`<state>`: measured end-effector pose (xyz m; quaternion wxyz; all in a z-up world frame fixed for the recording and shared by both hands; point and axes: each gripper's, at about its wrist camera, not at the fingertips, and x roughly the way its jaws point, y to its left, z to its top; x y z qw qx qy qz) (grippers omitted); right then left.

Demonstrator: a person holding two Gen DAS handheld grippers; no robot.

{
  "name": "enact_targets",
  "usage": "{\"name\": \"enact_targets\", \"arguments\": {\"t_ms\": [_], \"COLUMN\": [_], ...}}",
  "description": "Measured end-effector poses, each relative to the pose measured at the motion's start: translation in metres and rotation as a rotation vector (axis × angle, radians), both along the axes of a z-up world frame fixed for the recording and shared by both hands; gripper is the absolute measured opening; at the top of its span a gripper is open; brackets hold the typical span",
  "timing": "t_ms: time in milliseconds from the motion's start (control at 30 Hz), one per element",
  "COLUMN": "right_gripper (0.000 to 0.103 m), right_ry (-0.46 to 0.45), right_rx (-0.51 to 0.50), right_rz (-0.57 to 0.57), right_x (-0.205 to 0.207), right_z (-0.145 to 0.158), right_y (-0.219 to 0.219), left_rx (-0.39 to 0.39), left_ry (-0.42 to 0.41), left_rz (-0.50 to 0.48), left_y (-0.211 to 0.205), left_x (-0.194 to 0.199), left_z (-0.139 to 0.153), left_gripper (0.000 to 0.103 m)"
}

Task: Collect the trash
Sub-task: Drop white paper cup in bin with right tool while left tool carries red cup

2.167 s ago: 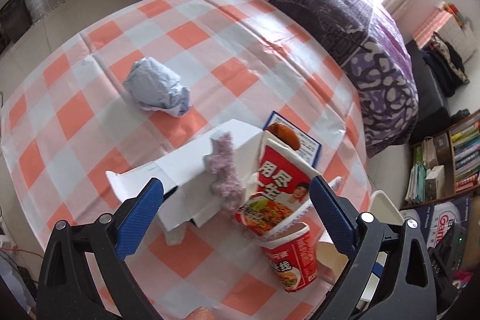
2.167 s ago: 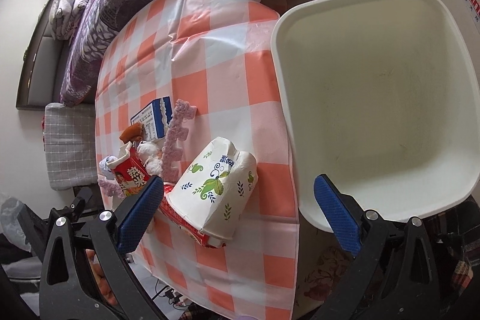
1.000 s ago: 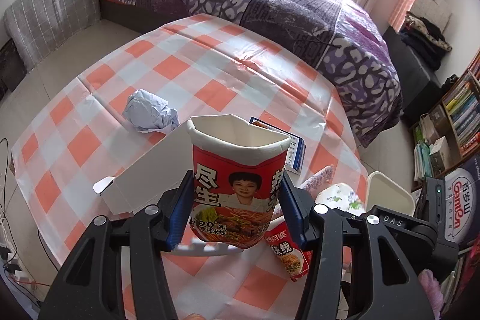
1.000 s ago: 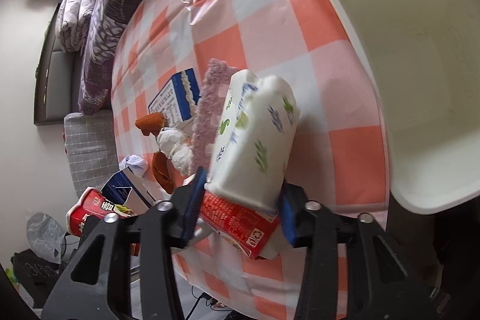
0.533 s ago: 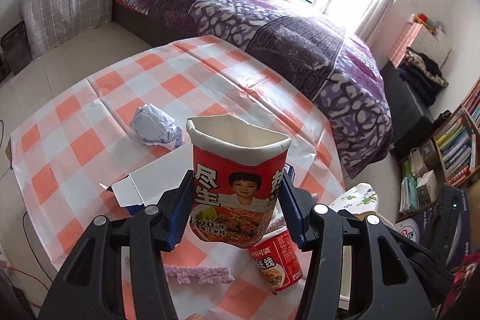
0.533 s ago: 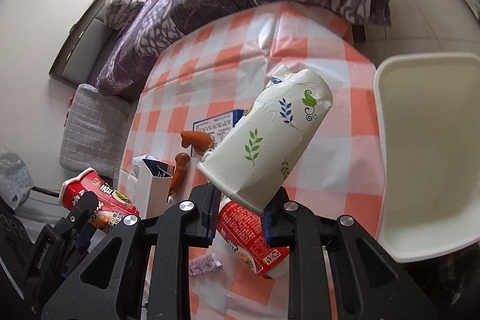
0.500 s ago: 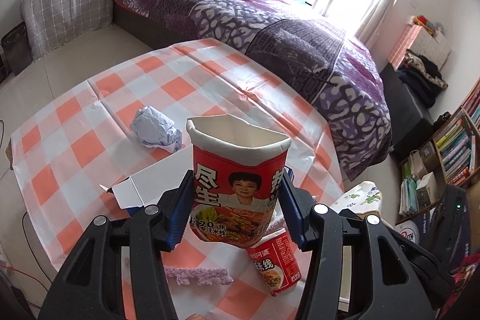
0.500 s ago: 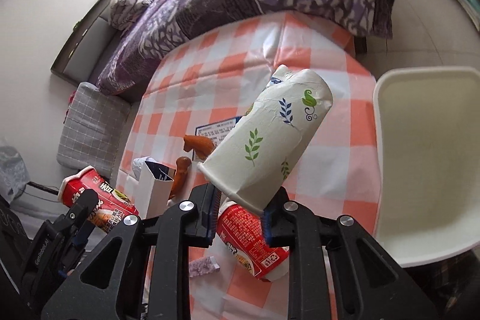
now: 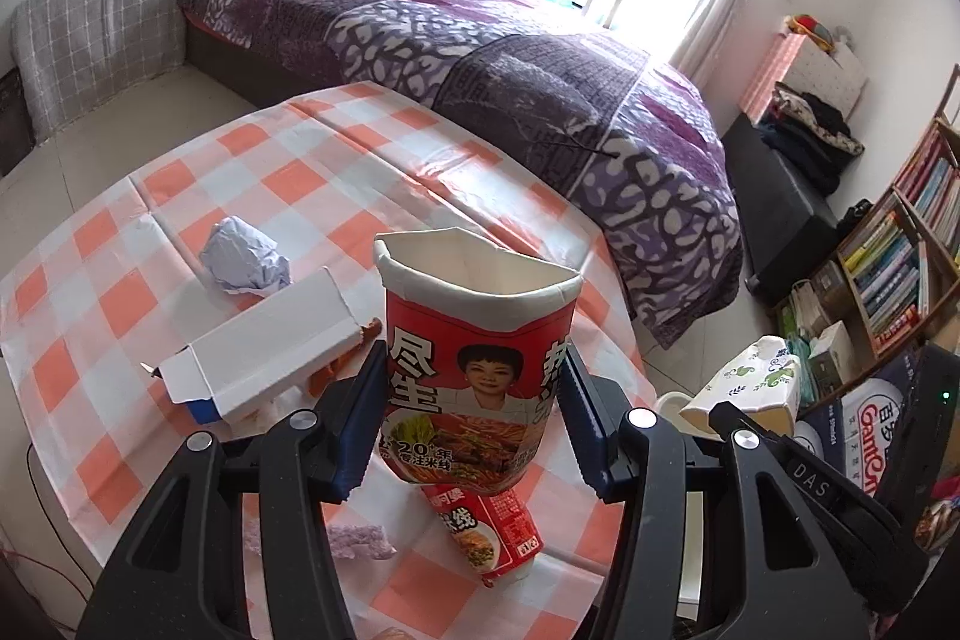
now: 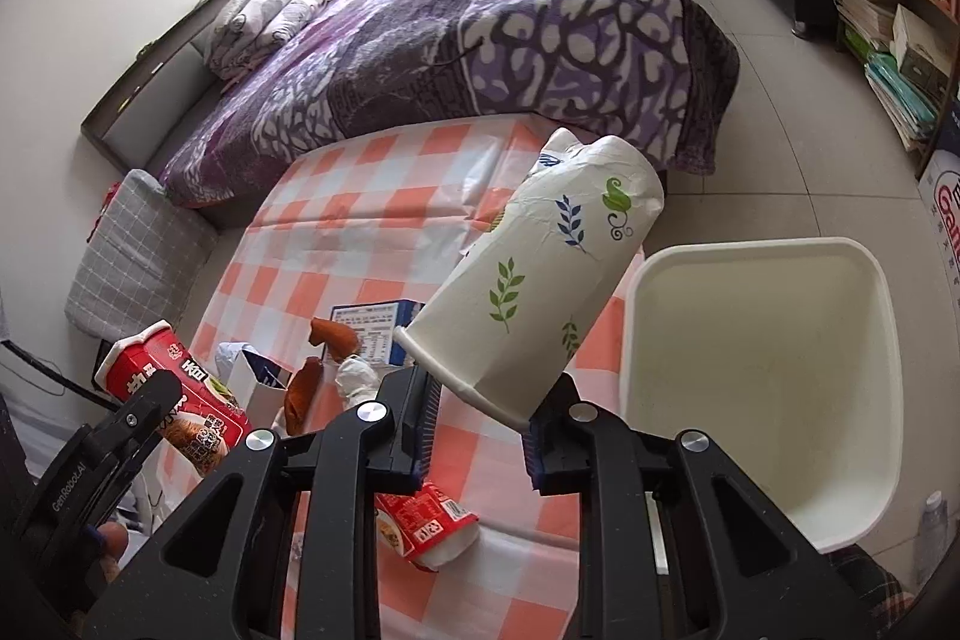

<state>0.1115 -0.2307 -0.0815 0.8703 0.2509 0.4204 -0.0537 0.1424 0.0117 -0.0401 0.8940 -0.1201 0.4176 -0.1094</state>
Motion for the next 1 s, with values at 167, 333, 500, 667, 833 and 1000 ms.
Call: {"name": "enact_targets", "arguments": {"t_ms": [167,333,500,667,833,1000], "right_gripper": [0.029,0.052,0.066,0.067,0.072,0.075], "right_ry": [0.065,0.075,0.049,0.024,0.008,0.001], "right_rx": [0.056,0.066,0.124,0.186,0.229,0.243], "right_rz": [-0.059,-0.133,-0.226,-0.298,-0.348,-0.371], "right_x": [-0.011,-0.026,-0.041,-0.052,-0.061,-0.067], "right_z": [-0.009,-0.006,-0.001,0.003,0.004,0.004], "right_y": [-0.033,-0.061,-0.098,-0.129,-0.149,-0.162], "left_rx": [-0.001,-0.003,0.007,0.023,0.014,-0.003], "left_ry": [0.023,0.047,0.067,0.081,0.100,0.117], "left_rz": [-0.074,-0.151,-0.231,-0.297,-0.350,-0.395], "left_y": [-0.030,-0.063,-0.098,-0.128,-0.151,-0.175], "left_x": [-0.004,-0.011,-0.020,-0.028,-0.032,-0.034], "left_z": [-0.007,-0.017,-0.027,-0.036,-0.042,-0.048], "left_gripper": [0.054,0.054,0.054,0.054,0.054,0.054]}}
